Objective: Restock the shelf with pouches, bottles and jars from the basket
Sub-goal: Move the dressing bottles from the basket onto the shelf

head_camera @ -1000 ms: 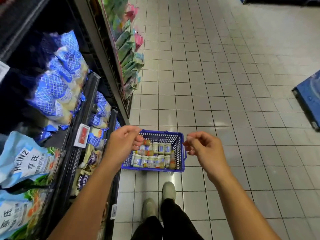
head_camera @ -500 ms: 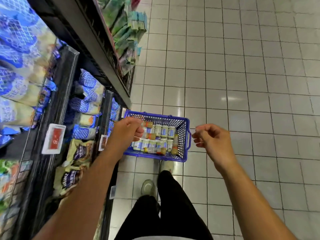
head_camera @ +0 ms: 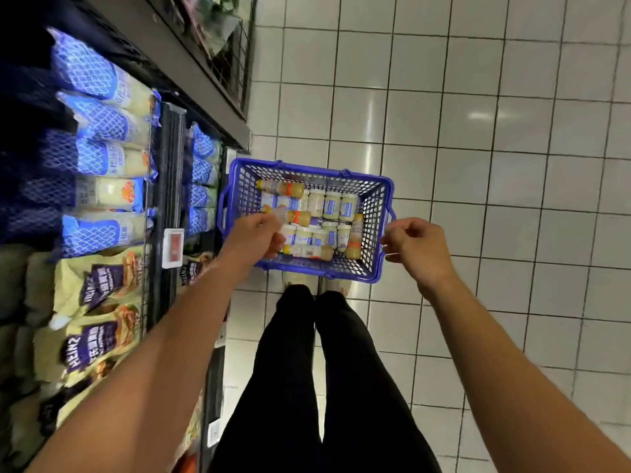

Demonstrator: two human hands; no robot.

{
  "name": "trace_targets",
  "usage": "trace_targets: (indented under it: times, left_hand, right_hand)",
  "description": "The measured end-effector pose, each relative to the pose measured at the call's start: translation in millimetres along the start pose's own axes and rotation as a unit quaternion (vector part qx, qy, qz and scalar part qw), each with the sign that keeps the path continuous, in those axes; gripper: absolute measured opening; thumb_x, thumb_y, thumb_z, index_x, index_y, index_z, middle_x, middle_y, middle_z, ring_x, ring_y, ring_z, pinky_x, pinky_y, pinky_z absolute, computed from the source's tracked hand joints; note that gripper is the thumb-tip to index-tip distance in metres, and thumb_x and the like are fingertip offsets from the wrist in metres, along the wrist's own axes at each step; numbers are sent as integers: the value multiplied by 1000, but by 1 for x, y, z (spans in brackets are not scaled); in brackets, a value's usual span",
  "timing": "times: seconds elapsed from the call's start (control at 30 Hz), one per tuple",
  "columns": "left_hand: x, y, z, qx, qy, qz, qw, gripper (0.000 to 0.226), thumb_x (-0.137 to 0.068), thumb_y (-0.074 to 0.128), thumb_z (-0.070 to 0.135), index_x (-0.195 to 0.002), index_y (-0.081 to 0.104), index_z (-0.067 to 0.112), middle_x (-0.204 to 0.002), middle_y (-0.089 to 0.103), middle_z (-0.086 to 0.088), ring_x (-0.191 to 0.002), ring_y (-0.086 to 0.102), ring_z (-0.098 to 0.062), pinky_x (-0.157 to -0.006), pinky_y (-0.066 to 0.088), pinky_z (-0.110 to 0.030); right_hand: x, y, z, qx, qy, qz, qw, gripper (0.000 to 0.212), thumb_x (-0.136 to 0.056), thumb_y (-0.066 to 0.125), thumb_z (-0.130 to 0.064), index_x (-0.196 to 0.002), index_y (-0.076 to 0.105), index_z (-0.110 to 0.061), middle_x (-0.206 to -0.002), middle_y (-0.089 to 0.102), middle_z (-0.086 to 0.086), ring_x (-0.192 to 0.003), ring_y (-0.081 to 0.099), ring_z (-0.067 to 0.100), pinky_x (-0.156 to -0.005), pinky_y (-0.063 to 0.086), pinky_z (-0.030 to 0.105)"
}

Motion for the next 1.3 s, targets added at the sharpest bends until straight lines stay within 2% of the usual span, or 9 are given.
trace_targets:
  times: [0.17, 0.37, 0.43, 0.57, 0.63, 0.67, 0.73, 0.97, 1.3]
  left_hand:
    - [-79, 24, -43, -51, -47, -11, 998, 13, -96, 60, 28, -92, 67, 19, -69, 71, 1, -59, 66, -9, -61, 61, -31]
    - [-177, 58, -107, -130, -99, -24, 986, 18, -98, 53, 20, -82, 61, 16, -73, 62, -5, -59, 55, -17, -51, 48, -27]
    - [-210, 64, -130, -176, -106, -30, 978, 23, -96, 52, 21, -76, 58, 14, -71, 58, -7, -61, 51, -21, -52, 45, -29]
    - [-265, 76, -175, -240, -123, 11, 963, 26, -93, 47, 20, -67, 44, 15, -69, 45, -6, -59, 42, -22, -54, 30, -28]
    - [-286, 78, -193, -258, -152, 14, 954, 20, -93, 51, 24, -77, 56, 13, -86, 58, -11, -76, 57, -25, -63, 42, -29]
    - [-297, 79, -203, -258, -171, -1, 951, 20, -92, 57, 27, -93, 64, 9, -106, 63, -16, -98, 61, -31, -79, 50, -31]
    - [-311, 81, -218, -256, -208, -32, 943, 48, -88, 70, 34, -125, 61, 5, -137, 56, -19, -132, 47, -37, -106, 45, -42]
    - [-321, 75, -223, -334, -198, -139, 911, 88, -64, 87, 53, -135, 57, 12, -144, 51, -10, -127, 50, -28, -110, 40, -42]
    - [-326, 99, -226, -450, -70, -203, 867, 80, -72, 86, 45, -140, 53, 18, -143, 52, -5, -127, 51, -25, -102, 42, -36]
  right_hand:
    - [-67, 34, 68, -5, 72, -11, 997, 13, -97, 62, -20, -92, 65, -9, -86, 70, 3, -66, 67, 10, -57, 55, 24]
    - [-152, 82, 154, 70, 125, -50, 988, 13, -95, 64, -21, -84, 63, -14, -89, 68, 13, -83, 65, 30, -83, 55, 48]
    - [-183, 100, 180, 100, 144, -54, 983, 21, -96, 61, -20, -77, 60, -11, -78, 63, 17, -75, 59, 30, -73, 52, 48]
    - [-242, 132, 226, 136, 169, -65, 974, 22, -91, 65, -12, -70, 60, -11, -54, 57, 0, -49, 52, 16, -47, 38, 23]
    - [-264, 147, 242, 164, 164, -66, 970, 15, -90, 67, -15, -81, 66, -3, -70, 62, 8, -62, 56, 23, -55, 40, 25]
    - [-274, 153, 251, 178, 162, -65, 969, 19, -91, 67, -18, -91, 67, 2, -84, 66, 14, -75, 61, 27, -64, 45, 28]
    - [-286, 162, 268, 226, 162, -62, 959, 36, -95, 65, -25, -112, 64, 7, -111, 68, 21, -103, 65, 34, -80, 50, 35]
    - [-293, 187, 291, 366, 170, 15, 915, 44, -96, 59, -17, -133, 46, 5, -131, 53, 25, -121, 54, 39, -101, 48, 44]
    - [-298, 194, 296, 446, 212, 48, 868, 52, -98, 57, -25, -141, 41, -1, -136, 48, 17, -118, 57, 32, -87, 50, 46]
Point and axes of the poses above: each hand's wrist, its own x-axis away from the middle knuckle, its own y-axis out of the palm, z = x × y, the point moved 2 cm from there along -x, towards the middle knuckle
